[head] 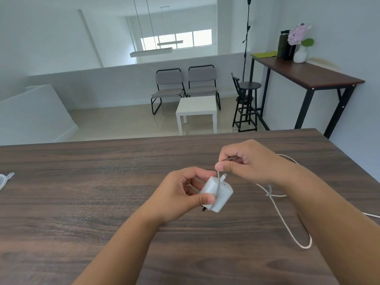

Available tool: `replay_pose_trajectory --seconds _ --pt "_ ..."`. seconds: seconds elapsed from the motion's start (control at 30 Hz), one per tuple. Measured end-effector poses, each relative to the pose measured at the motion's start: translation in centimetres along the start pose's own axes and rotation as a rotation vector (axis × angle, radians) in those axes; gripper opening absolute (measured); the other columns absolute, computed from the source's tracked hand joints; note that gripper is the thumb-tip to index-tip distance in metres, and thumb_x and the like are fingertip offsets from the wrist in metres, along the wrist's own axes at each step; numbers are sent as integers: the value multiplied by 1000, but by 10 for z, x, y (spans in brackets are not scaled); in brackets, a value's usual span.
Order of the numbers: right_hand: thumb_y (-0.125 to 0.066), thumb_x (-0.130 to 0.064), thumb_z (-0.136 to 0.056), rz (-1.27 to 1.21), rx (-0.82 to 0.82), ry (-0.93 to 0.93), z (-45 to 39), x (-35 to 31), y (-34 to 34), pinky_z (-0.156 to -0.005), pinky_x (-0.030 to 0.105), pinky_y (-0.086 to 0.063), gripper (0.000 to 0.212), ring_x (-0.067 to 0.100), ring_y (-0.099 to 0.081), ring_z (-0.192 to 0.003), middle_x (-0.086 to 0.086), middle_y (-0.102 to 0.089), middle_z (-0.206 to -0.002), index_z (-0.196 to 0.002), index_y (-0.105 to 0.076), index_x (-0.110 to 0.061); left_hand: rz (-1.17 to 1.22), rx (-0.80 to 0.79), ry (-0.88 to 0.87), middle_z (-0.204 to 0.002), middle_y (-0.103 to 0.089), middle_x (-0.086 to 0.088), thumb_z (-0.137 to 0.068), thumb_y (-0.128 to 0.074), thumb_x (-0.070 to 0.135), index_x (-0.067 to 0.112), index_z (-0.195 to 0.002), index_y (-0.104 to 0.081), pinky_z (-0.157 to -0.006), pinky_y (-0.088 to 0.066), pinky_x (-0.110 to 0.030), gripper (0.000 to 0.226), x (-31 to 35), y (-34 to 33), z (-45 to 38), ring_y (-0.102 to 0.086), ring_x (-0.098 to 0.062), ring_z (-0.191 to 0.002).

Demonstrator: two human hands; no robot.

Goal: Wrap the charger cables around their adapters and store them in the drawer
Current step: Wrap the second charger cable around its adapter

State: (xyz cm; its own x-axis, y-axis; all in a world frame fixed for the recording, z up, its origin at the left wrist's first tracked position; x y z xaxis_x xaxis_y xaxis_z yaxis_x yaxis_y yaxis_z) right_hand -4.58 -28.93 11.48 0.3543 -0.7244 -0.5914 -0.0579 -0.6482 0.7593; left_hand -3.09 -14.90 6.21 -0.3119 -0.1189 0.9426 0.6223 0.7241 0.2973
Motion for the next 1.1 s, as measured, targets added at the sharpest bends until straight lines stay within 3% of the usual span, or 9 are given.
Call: replay_pose_trajectory --seconds 0.17,0.27,0.33,0.47,0.57,0.73,0.87,1.0,1.1 --pt "-52 -44 -90 -423 -57 -75 11 17 -20 -50 15 -30 42 3 -34 -49 -9 -41 -54 -69 -56 -8 276 5 -108 -95 -72 -5 -70 -80 15 16 -110 -71 -69 -56 -32 41 12 -6 -3 -64 -17 -87" --pt "-47 -43 -93 -683 -17 -193 20 32 -45 -43 15 -23 52 5 -26 -46 -7 -34 -53 -91 -55 8 464 68 -117 -104 -68 -13 -65 -88 26 14 -111 -71 -67 -57 -32 51 7 -8 -5 -62 -24 -89" --pt "-43 -38 -97 -718 27 -242 23 38 -52 -42 13 -24 45 1 -27 -44 -14 -37 -50 -98 -59 4 576 167 -89 -103 -69 -11 -62 -90 31 14 -110 -70 -64 -58 -31 54 4 -3 -10 -65 -23 -86" --pt "-40 -37 -99 -368 78 -216 28 38 -54 -52 20 -29 39 3 -32 -49 -13 -38 -51 -67 -44 -15 774 385 -5 -86 -72 -2 -76 -74 10 10 -106 -67 -53 -56 -21 31 -3 12 -18 -69 -12 -71" --pt "-39 -36 -99 -108 108 -176 33 29 -52 -56 31 -35 34 10 -38 -52 -5 -42 -54 -71 -40 -17 783 473 43 -86 -73 -1 -71 -68 12 10 -105 -67 -53 -56 -19 34 -14 17 -16 -70 -11 -69" --pt "-33 -39 -99 177 22 -111 28 9 -51 -54 35 -34 30 23 -44 -55 -3 -42 -52 -78 -40 -18 773 543 60 -90 -71 -5 -70 -71 14 10 -106 -67 -53 -56 -19 36 -25 23 -13 -69 -11 -68" --pt "-29 -37 -100 403 -76 -73 30 0 -50 -58 33 -33 28 24 -44 -66 -4 -44 -64 -88 -46 -19 407 543 60 -99 -71 -5 -77 -75 10 14 -110 -65 -60 -57 -23 35 -20 25 -10 -71 -13 -75" --pt "-32 -36 -100 477 -146 -55 26 -6 -43 -64 34 -37 28 25 -52 -77 5 -62 -86 -97 -54 -19 53 522 -2 -98 -71 8 -76 -80 13 24 -110 -65 -65 -58 -23 38 -11 23 -6 -66 -3 -78" --pt "-41 -35 -97 476 -239 -35 26 -10 -42 -68 32 -41 23 18 -56 -82 -3 -65 -88 -92 -60 -22 -37 456 -13 -95 -72 14 -74 -84 16 32 -106 -66 -71 -59 -27 40 -7 12 -6 -64 1 -79"
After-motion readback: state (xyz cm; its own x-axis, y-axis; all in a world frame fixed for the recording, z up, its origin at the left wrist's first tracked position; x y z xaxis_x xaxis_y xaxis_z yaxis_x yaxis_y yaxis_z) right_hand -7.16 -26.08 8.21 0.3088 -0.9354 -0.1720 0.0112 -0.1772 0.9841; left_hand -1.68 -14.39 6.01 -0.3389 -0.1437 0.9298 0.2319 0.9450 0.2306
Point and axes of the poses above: each hand's wrist, its own z-axis away from the middle knuckle, its own y-axis out of the back of the hand, x = y × z, the point moved 9 cm from there along -z, towards the middle knuckle
